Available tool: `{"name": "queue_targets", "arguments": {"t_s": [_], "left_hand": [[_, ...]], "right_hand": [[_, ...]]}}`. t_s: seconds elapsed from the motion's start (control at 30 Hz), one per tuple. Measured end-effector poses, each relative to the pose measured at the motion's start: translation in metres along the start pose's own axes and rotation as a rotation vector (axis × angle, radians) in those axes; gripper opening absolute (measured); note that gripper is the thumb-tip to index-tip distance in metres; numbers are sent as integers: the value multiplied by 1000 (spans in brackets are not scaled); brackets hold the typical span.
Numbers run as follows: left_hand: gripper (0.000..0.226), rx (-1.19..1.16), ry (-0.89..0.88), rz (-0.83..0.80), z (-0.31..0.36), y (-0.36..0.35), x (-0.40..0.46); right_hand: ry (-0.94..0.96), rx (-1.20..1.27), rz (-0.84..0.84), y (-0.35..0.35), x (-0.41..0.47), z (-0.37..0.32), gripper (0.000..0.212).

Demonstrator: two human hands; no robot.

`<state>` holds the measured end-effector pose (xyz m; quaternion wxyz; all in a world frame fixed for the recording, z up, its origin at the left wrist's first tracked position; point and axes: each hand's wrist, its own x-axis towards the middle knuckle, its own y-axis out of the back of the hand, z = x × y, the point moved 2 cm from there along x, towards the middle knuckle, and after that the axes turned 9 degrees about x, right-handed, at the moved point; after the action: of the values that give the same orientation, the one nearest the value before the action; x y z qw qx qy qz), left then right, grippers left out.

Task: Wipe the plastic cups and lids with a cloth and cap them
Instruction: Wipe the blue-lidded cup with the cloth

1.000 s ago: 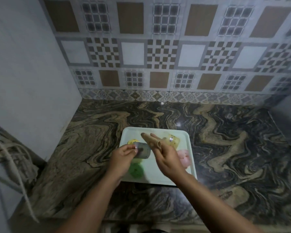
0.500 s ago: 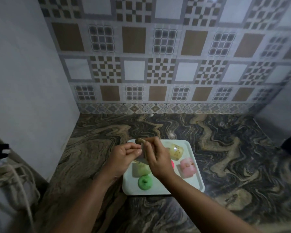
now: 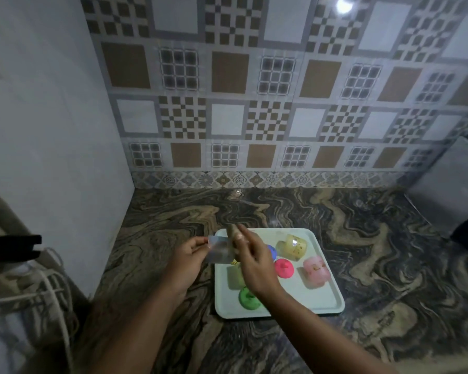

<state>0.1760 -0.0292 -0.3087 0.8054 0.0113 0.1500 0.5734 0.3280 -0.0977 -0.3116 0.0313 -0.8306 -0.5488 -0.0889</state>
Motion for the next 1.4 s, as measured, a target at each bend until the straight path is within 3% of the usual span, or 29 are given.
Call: {"name": "queue_targets", "arguments": {"t_s": [0.1, 0.3, 0.4, 0.47, 0.53, 0.6, 0.67, 0.73, 0.8, 0.9, 1.0, 1.1, 1.17, 1.23, 1.3, 1.4], "left_hand": [[18, -170, 81, -56, 4, -1, 4], [20, -124, 65, -114, 3, 11, 14], [19, -180, 8, -235, 7, 9, 16], [20, -178, -41, -304, 11, 8, 19], [19, -81, -102, -324, 11, 7, 23], [19, 12, -136, -294, 14, 5, 24], [23, 1, -132, -260, 15, 4, 27], [22, -38, -109, -213, 13, 5, 34], [21, -31, -98, -157, 10, 12, 40], [17, -32, -94, -123, 8, 16, 45], [19, 24, -116, -104, 7, 12, 49], [21, 78, -152, -108, 10, 1, 53], [22, 63, -202, -126, 17, -4, 54], [22, 34, -274, -150, 24, -4, 54], [20, 54, -337, -189, 26, -4, 55], [22, 108, -363, -185, 21, -6, 58]], "right_hand": [[218, -380, -182, -10, -8, 19, 71], [471, -478, -130, -2, 0, 15, 48], [663, -575, -87, 4, 9, 7, 41], [669, -557, -86, 7, 16, 6, 38], [448, -331, -37, 1, 22, 9, 33], [-150, 145, 87, -7, 29, 3, 40], [-784, 731, 133, -10, 32, 9, 67], [-913, 937, 263, -3, 33, 16, 85], [-859, 901, 370, 9, 37, 20, 82], [-744, 721, 434, 24, 54, 20, 55], [-482, 420, 433, 30, 66, 8, 44], [-50, 40, 244, 17, 58, -13, 45], [148, -225, 1, 2, 47, -8, 43], [356, -425, -96, -4, 39, 11, 47], [339, -347, -22, -4, 40, 16, 47], [47, -115, 61, -4, 57, 8, 34]]}}
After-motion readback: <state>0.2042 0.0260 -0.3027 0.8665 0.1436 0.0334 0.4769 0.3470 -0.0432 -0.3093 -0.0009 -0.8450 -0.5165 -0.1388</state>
